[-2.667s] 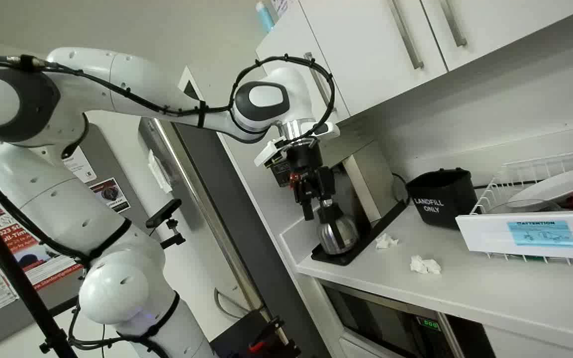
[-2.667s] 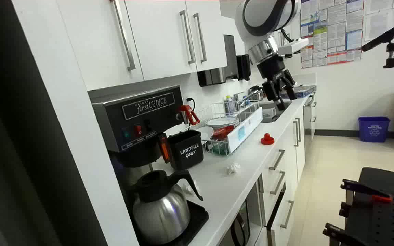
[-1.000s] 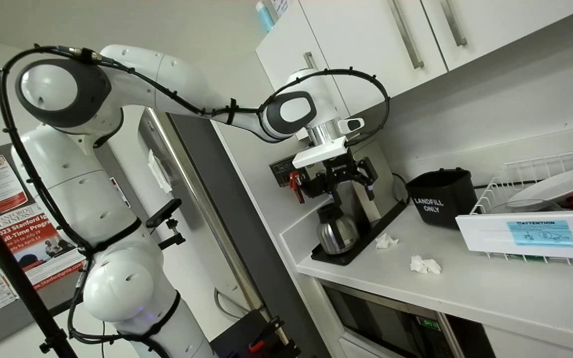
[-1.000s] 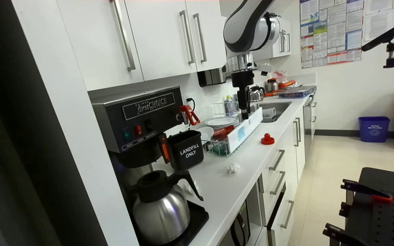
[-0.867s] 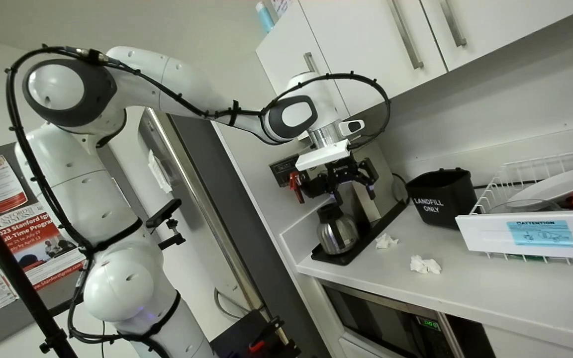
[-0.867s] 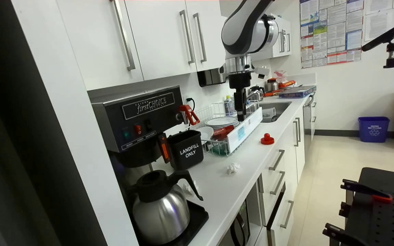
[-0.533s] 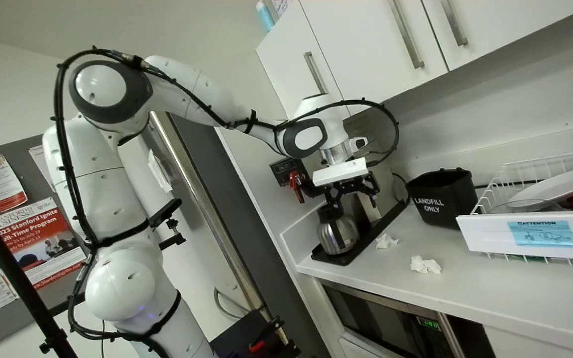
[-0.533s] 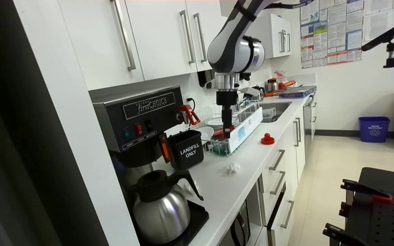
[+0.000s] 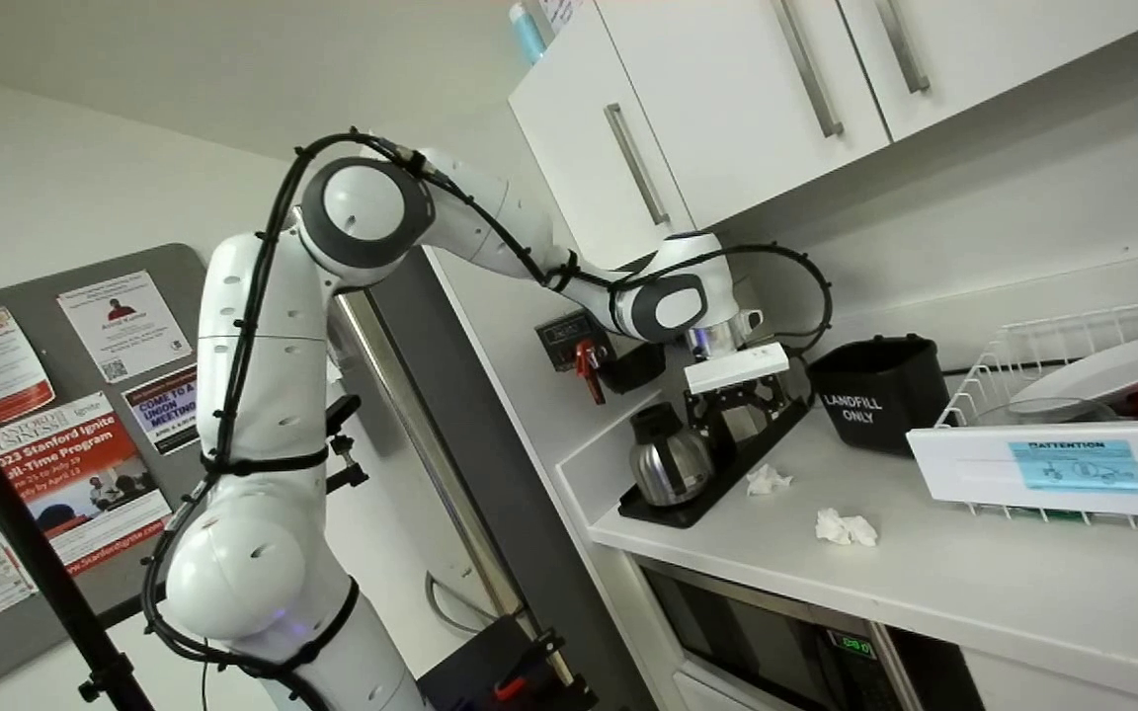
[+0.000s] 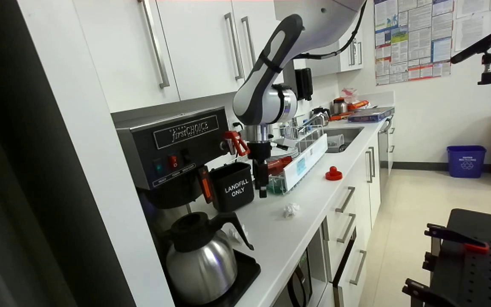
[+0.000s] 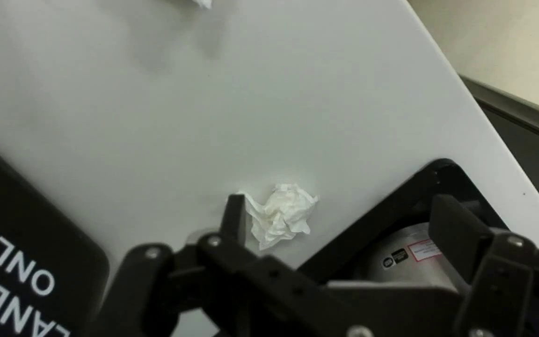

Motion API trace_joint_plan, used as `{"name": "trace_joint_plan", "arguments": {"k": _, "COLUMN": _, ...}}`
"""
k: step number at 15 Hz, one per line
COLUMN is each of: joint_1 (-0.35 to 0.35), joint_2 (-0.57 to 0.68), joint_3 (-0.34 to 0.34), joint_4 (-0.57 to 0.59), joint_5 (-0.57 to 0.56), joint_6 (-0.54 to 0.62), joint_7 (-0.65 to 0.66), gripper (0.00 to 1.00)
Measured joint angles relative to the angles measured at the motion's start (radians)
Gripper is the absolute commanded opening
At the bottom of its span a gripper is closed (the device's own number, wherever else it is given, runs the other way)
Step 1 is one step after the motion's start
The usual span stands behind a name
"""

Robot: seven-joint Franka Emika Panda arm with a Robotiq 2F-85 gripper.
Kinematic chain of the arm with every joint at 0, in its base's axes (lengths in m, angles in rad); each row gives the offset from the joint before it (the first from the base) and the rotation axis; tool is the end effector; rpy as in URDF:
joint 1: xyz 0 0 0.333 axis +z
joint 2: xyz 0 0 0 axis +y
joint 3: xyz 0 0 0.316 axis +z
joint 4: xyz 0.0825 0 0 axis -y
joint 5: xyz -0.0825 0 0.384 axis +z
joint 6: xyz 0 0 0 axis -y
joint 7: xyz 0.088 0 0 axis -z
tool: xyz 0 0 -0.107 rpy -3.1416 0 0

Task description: Pick up the crumpled piece of paper and put it in the black bin

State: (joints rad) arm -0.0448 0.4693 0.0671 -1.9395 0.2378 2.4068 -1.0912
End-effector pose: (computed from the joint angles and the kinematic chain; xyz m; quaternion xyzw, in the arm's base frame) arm 0.6226 0.0137 0.2409 -0.8900 -0.4460 -0.0468 0.0821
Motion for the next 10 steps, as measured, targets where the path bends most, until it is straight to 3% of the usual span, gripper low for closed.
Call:
{"name": "trace_joint_plan", "arguments": {"k": 6, "joint_1": -0.004, "joint_2": 0.034, "joint_3": 0.005, "joint_4": 0.041, "joint_5": -0.009, "joint_6": -0.002, "joint_7": -0.004, "gripper": 1.0}}
{"name": "trace_joint_plan", "arguments": {"k": 10, "joint_1": -0.037, "joint_2": 0.07, "joint_3": 0.057, "joint_4": 0.036, "joint_5": -0.032, "joint_6": 0.133, "joint_7": -0.125, "gripper": 1.0}}
